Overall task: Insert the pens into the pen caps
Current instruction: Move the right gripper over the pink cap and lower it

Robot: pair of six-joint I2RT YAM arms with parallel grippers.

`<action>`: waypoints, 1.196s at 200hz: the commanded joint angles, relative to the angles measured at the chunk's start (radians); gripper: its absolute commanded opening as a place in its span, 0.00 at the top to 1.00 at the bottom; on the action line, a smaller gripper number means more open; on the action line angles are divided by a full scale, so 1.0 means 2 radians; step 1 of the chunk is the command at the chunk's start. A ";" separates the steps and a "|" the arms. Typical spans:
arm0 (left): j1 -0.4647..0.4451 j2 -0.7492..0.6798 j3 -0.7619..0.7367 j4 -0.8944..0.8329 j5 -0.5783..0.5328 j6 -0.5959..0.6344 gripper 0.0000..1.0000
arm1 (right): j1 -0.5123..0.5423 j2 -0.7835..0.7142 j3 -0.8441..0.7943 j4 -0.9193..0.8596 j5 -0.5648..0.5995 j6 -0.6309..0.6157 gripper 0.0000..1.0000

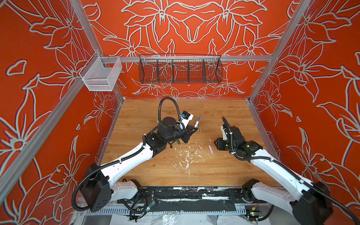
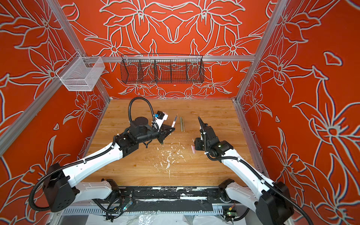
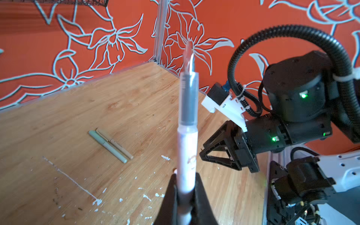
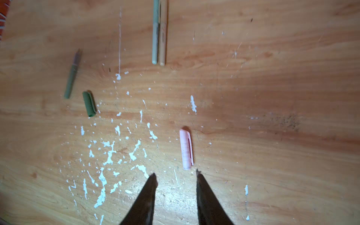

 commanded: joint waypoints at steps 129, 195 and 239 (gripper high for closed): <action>-0.030 -0.049 -0.021 0.030 -0.036 0.022 1.00 | -0.024 0.170 0.016 0.017 -0.056 -0.057 0.75; -0.032 -0.047 -0.017 0.024 -0.034 0.022 1.00 | -0.019 0.174 0.022 0.026 -0.047 -0.052 0.80; -0.033 -0.045 -0.017 0.024 -0.034 0.021 1.00 | -0.019 0.180 0.026 0.027 -0.042 -0.064 0.69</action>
